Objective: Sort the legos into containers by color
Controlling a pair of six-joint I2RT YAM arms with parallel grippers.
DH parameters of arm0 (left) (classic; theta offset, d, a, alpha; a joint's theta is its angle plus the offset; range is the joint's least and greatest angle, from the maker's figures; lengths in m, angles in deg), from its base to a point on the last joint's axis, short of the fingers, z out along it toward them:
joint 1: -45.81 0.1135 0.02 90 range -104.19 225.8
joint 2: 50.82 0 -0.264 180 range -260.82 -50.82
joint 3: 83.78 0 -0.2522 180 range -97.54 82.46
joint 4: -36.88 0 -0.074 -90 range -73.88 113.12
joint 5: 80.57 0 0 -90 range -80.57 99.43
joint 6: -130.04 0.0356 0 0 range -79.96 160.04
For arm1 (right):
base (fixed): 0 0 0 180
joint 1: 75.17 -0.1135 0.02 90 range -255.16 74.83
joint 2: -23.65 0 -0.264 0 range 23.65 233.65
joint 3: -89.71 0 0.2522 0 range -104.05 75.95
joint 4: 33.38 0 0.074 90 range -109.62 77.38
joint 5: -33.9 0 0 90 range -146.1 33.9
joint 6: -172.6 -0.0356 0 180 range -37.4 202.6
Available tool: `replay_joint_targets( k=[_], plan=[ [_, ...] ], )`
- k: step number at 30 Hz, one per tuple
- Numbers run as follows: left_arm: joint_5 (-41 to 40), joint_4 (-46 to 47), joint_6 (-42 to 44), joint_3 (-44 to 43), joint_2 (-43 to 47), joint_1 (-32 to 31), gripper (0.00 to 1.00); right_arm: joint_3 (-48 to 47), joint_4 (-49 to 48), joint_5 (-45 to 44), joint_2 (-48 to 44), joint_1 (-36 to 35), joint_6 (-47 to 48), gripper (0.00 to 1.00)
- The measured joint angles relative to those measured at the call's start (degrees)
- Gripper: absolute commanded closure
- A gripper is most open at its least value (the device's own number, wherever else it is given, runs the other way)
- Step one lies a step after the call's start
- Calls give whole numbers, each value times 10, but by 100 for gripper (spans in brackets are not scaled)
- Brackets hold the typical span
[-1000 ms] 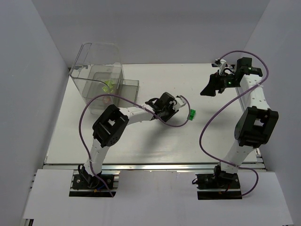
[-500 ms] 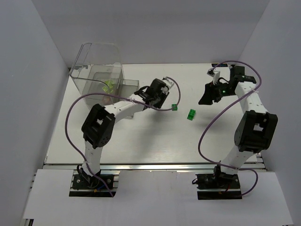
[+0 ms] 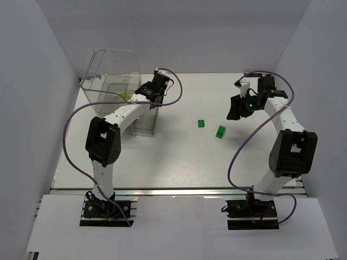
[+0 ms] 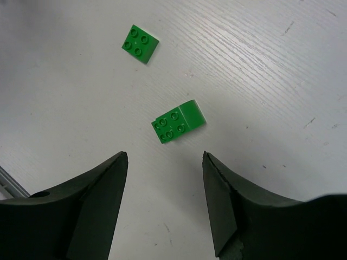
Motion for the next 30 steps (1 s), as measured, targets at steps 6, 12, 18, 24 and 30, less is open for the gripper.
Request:
replay_joint_targets(
  k=[6, 12, 18, 24, 30],
  plan=[
    [-27, -38, -9, -30, -42, 6, 31, 0, -13, -75, 1, -37, -70, 36],
    [-31, -56, -10, -56, -60, 9, 53, -1, -14, -124, 12, -81, -147, 32],
    [54, -30, -10, -33, -40, 12, 86, -37, 14, -175, 61, -92, -214, 27],
    [165, 26, -41, 85, 81, 5, 69, -73, 61, -257, 99, -102, -268, 21],
    [225, 76, -92, 170, 197, -1, 61, -72, 75, -297, 101, -125, -306, 16]
  ],
)
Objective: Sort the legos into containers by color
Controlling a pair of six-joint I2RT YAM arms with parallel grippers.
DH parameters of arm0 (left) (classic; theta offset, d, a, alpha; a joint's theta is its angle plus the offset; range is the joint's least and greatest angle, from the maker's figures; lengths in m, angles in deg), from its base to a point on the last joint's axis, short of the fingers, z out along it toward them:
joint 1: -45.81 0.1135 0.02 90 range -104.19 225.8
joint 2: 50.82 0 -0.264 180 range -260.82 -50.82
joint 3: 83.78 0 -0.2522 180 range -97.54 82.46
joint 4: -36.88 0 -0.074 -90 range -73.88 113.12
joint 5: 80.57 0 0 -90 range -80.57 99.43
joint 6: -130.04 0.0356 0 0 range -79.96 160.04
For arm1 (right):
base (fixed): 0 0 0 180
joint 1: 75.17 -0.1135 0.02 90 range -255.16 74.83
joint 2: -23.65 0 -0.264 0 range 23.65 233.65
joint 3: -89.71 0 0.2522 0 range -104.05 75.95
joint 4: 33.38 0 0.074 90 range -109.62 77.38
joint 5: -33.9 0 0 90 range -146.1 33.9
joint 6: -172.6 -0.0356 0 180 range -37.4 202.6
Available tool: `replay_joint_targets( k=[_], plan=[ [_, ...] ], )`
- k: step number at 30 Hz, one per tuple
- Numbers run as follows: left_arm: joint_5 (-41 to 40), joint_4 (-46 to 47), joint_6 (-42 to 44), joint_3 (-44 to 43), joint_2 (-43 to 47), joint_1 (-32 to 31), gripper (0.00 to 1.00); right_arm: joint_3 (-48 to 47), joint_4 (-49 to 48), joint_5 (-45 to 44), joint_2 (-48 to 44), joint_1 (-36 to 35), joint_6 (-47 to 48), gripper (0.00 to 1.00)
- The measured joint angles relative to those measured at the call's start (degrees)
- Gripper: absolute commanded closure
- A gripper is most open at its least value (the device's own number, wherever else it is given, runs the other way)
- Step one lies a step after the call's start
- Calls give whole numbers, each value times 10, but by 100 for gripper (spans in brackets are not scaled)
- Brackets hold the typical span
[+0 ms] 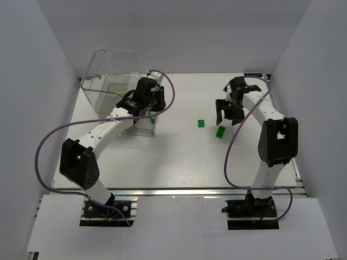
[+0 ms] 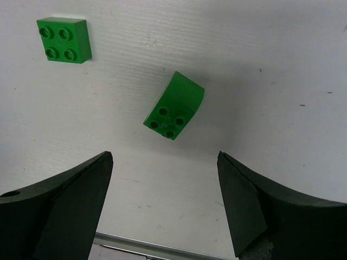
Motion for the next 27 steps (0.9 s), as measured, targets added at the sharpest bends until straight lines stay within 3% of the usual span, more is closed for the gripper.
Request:
replay_joint_targets(
  k=[13, 19, 21, 25, 27],
  plan=[
    [58, 41, -78, 93, 50, -1, 61, 7, 1, -55, 58, -26, -52, 18],
    [64, 45, -96, 109, 68, -1, 61, 7, 0, -61, 79, -29, -64, 26],
    [64, 47, -99, 111, 75, -1, 61, 7, 0, -61, 84, -31, -66, 30],
    [66, 54, -106, 119, 86, -1, 61, 7, -1, -60, 86, -34, -66, 49],
    [66, 55, -109, 123, 89, -1, 61, 7, -3, -58, 86, -35, -63, 64]
  ],
)
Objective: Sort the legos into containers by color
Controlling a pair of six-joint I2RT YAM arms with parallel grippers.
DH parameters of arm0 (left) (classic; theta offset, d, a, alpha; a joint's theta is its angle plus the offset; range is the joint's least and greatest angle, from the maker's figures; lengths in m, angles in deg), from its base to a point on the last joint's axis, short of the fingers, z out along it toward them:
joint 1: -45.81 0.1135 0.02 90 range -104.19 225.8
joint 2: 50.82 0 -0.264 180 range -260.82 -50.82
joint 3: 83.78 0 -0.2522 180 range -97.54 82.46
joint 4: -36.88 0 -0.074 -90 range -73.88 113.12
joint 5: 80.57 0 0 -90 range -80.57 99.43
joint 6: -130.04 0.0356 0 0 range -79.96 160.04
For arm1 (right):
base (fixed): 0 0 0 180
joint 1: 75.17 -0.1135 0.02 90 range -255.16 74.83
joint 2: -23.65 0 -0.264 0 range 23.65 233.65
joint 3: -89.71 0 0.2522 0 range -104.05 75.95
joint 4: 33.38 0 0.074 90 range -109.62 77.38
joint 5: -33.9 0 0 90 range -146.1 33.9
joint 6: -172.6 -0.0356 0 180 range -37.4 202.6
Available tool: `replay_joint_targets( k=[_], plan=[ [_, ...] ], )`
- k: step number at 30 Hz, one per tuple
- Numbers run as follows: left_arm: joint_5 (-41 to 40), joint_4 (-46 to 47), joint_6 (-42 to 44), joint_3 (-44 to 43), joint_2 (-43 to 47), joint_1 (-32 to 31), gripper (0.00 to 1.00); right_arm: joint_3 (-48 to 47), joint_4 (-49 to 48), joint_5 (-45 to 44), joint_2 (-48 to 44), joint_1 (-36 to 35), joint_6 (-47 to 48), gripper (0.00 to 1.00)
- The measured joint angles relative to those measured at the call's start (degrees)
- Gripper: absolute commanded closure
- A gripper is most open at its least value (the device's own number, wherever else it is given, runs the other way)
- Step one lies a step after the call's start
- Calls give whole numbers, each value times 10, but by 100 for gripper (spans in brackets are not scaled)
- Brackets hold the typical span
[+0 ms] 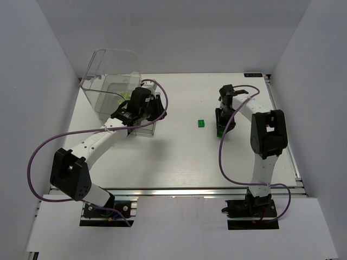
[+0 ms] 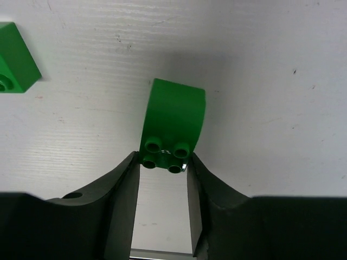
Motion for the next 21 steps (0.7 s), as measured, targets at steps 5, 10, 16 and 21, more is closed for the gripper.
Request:
replay_joint_targets(
  k=[5, 10, 16, 21],
  plan=[
    [6, 2, -9, 9, 0, 0, 61, 0, -3, 12, 0, 0, 6, 90],
    [22, 8, -19, 14, 0, 0, 61, 0, -11, 27, -5, 1, 32, 100],
    [103, 92, -63, 51, -2, 0, 58, 1, -47, 131, -63, 2, 129, 100],
    [204, 245, -149, 112, -22, 0, 52, -43, -17, 317, -95, 6, 283, 100]
  ],
)
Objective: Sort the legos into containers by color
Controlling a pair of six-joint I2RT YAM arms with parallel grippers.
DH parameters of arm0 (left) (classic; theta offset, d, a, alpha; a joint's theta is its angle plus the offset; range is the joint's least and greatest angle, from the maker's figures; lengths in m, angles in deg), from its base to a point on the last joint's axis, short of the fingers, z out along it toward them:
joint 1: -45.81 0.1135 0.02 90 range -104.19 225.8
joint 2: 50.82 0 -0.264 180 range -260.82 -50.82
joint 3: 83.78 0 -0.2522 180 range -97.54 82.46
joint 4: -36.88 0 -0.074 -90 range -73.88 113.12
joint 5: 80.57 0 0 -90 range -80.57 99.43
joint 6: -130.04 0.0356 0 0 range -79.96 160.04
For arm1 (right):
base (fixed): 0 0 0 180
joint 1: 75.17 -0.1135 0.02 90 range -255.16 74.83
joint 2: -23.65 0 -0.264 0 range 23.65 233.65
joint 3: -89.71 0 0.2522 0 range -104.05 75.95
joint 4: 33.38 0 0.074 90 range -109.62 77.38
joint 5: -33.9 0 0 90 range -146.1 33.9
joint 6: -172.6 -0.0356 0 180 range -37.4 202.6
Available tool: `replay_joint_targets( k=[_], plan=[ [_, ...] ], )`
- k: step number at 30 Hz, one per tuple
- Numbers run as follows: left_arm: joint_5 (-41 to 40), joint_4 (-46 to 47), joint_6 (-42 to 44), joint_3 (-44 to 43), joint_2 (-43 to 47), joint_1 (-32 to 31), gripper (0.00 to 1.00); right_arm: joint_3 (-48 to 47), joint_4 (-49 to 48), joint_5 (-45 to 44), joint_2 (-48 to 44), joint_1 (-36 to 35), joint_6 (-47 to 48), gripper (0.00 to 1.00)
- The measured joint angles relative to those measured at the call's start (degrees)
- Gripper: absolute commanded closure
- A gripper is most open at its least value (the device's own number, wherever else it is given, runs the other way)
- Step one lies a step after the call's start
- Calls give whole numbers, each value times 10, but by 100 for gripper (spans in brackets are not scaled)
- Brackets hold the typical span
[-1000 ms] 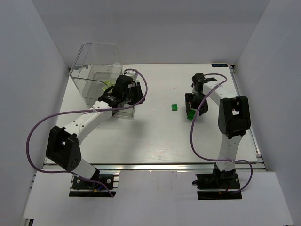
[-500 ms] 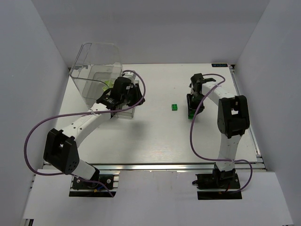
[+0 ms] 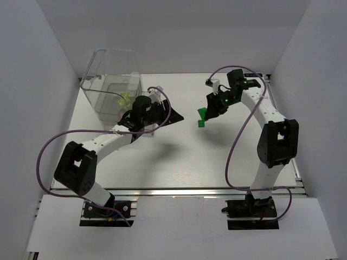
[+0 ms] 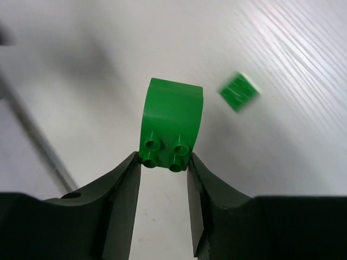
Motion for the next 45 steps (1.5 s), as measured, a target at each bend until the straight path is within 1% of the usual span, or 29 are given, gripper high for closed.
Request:
replay_joint_targets(
  k=[2, 5, 6, 9, 13, 18, 28, 33, 44, 45],
  plan=[
    [31, 56, -33, 12, -15, 0, 48, -40, 45, 95, 5, 2, 89, 100],
    [69, 129, -71, 13, -37, -3, 44, -120, 139, 210, 30, 2, 218, 100],
    [80, 152, -81, 13, -43, -4, 41, -146, 163, 244, 40, 2, 256, 100],
    [104, 209, -97, 13, -49, -5, 31, -178, 209, 313, 55, 2, 338, 100],
    [118, 285, -107, 18, -47, -6, 28, -183, 247, 367, 58, 2, 398, 100],
    [134, 353, -114, 39, -45, -6, 27, -188, 266, 411, 59, 1, 419, 100],
    [156, 462, -137, 50, -53, -7, 26, -208, 270, 486, 59, -2, 407, 100],
    [160, 482, -144, 49, -71, -7, 27, -208, 271, 509, 59, -6, 397, 100],
    [165, 508, -161, 39, -89, -5, 45, -207, 268, 523, 59, -13, 388, 100],
    [166, 512, -163, 39, -90, -5, 49, -207, 268, 524, 59, -13, 387, 100]
  ],
)
